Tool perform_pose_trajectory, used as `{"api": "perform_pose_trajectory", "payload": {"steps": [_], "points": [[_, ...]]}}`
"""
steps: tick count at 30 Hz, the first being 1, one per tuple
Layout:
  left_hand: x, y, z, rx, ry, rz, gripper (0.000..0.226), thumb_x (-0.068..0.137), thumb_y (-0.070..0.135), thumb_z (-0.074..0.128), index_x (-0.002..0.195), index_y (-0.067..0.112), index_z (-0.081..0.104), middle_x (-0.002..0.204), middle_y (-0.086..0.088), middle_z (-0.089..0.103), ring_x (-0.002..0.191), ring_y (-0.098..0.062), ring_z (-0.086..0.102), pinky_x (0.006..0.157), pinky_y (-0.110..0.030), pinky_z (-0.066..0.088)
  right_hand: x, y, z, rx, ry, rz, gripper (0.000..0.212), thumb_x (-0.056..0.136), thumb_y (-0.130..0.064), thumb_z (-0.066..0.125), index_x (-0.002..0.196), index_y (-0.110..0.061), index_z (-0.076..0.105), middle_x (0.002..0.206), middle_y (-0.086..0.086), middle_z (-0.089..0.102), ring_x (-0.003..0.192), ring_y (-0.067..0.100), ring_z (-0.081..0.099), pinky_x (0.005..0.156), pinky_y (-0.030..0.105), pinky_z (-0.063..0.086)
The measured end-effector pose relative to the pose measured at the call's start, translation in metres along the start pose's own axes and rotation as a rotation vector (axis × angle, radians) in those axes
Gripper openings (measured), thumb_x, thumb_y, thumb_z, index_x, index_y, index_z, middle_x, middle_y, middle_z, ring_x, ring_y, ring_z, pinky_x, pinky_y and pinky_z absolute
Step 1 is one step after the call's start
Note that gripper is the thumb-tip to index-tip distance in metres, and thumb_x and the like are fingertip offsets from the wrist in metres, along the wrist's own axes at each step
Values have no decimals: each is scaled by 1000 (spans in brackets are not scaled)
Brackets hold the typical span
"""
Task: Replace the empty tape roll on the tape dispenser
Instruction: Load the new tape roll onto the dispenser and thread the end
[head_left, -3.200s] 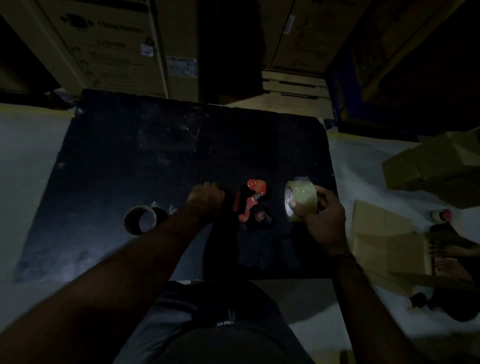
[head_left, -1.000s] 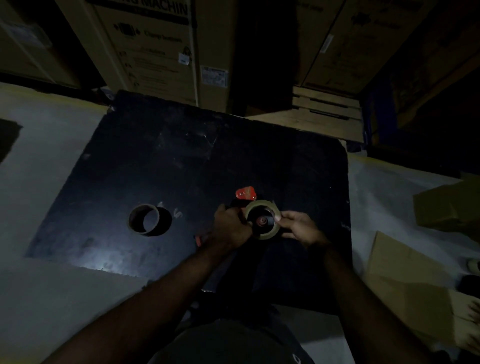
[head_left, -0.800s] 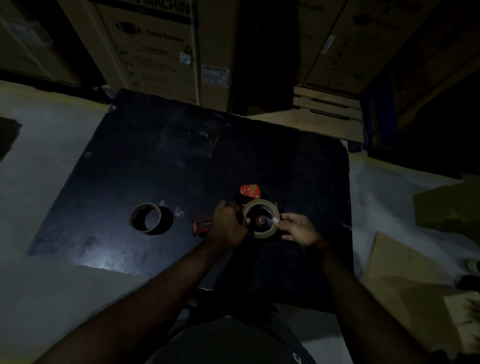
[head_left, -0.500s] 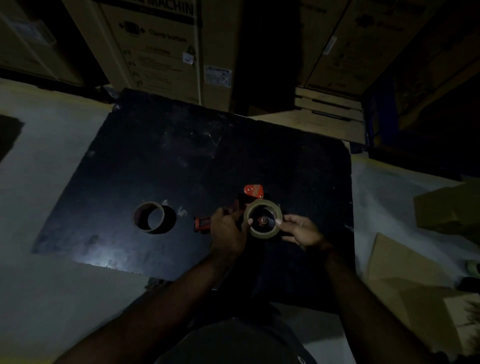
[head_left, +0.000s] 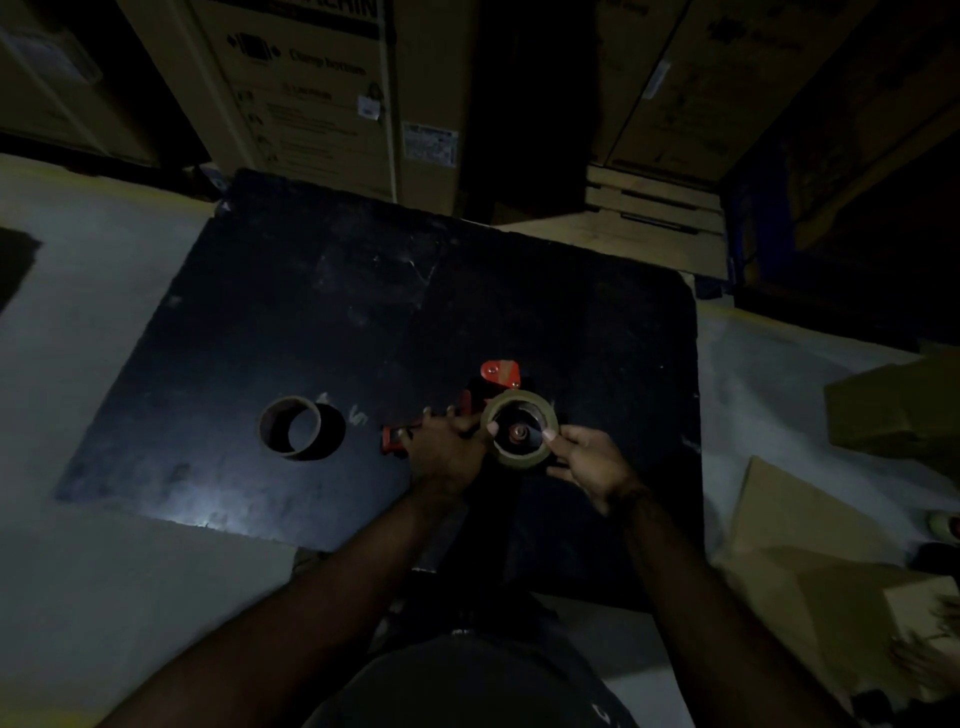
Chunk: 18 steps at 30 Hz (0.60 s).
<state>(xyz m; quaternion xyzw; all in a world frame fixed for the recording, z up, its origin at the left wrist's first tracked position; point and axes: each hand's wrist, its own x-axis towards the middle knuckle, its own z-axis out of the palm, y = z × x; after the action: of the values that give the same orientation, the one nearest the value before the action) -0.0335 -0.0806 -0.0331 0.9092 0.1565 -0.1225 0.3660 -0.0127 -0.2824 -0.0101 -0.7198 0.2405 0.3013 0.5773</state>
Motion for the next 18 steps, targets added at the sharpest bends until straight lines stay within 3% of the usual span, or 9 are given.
{"api": "perform_pose_trajectory", "payload": {"steps": [5, 8, 11, 15, 18], "points": [[-5, 5, -7, -223, 9, 78, 53, 80, 61, 61, 98, 17, 84, 94, -10, 80, 96, -30, 74, 99, -43, 53, -1, -2, 1, 33, -22, 10, 32, 105, -15, 55, 129, 4, 65, 126, 15, 70, 116, 24, 66, 80, 23, 55], [-3, 8, -13, -263, -63, 18, 38, 85, 47, 76, 98, 12, 83, 94, -11, 80, 94, -26, 75, 89, -35, 57, -1, -1, 1, 48, -44, 11, 28, 105, -12, 54, 126, 3, 66, 125, 15, 71, 109, 20, 68, 81, 23, 56], [-3, 10, -15, -303, -71, -43, 23, 85, 31, 83, 101, 15, 83, 97, -9, 80, 93, -22, 75, 87, -34, 60, 0, -1, 1, 50, -47, 10, 28, 104, -12, 56, 126, 2, 66, 127, 14, 71, 116, 23, 67, 90, 29, 56], [-2, 9, -15, -304, -49, -120, 37, 77, 40, 86, 104, 15, 79, 99, -5, 79, 93, -22, 74, 85, -40, 62, 2, -1, 2, 22, -44, 29, 18, 104, -14, 57, 113, -7, 71, 127, 14, 71, 119, 25, 66, 94, 33, 54], [-3, 16, -18, -315, 23, -155, 66, 69, 36, 93, 118, 10, 57, 108, -3, 69, 95, -21, 65, 85, -32, 55, 4, -1, 0, -8, -38, 36, 23, 104, -17, 58, 120, -4, 70, 128, 13, 70, 122, 25, 63, 97, 35, 52]]}}
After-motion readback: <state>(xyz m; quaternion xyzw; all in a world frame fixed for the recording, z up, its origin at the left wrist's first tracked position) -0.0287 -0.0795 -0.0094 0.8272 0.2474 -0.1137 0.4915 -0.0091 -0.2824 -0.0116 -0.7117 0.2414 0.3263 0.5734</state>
